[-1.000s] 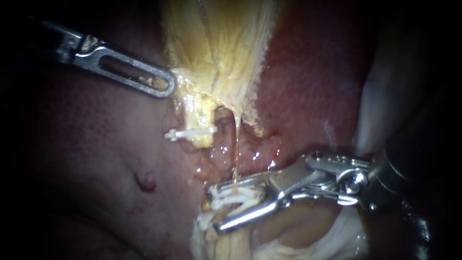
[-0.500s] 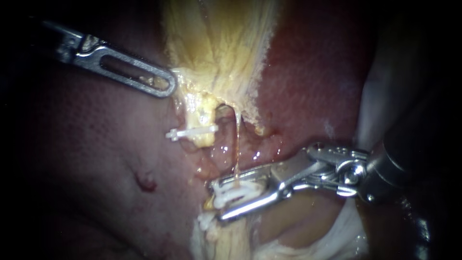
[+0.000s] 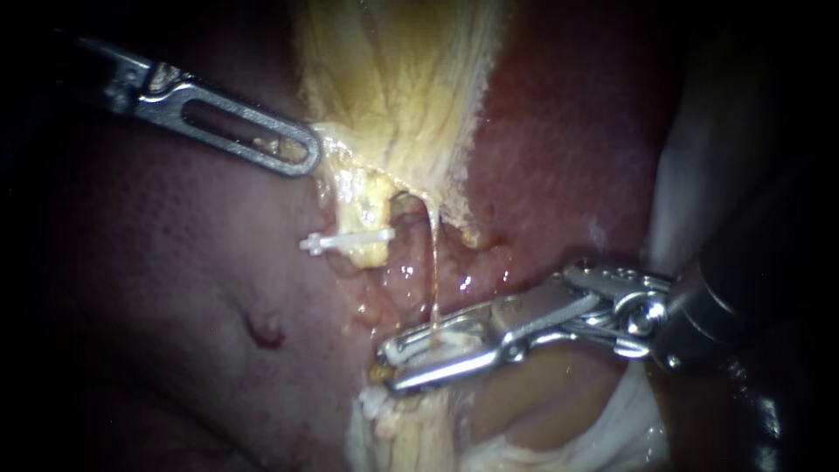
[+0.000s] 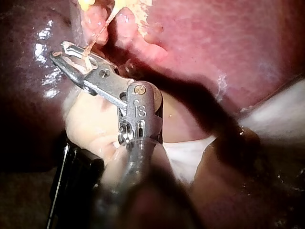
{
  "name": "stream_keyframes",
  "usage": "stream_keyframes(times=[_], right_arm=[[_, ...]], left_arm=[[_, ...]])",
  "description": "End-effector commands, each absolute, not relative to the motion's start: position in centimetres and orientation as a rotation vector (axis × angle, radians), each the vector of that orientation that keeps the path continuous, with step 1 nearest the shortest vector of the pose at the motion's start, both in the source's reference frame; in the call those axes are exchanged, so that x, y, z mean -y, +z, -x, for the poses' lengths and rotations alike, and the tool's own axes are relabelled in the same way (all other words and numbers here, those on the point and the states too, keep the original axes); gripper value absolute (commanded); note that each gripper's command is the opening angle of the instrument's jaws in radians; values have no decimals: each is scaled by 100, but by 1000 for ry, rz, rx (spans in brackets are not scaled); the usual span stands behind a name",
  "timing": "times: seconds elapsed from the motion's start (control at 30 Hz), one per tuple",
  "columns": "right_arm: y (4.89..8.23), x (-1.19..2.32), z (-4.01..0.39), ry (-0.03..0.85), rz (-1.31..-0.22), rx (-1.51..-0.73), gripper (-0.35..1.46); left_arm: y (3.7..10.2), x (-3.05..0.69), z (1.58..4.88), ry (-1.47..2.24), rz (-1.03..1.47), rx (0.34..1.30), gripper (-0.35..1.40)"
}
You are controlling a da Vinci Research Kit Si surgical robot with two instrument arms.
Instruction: Clipping second clip right tube
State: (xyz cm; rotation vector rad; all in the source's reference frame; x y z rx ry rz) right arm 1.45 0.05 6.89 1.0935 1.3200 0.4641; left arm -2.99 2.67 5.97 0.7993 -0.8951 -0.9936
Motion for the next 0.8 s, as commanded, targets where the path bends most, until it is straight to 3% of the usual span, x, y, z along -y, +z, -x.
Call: stream_keyframes(times=[0.03, 0.17, 0.8], right_arm=[[688, -5, -144, 463, -1094, -1320, -19], [688, -5, -144, 463, -1094, -1320, -35], [690, -4, -141, 479, -1126, -1299, -35]], left_arm=[[596, -267, 299, -994, -799, 895, -35], [597, -267, 299, -993, -799, 895, -35], [597, -268, 299, -993, -799, 895, -35]])
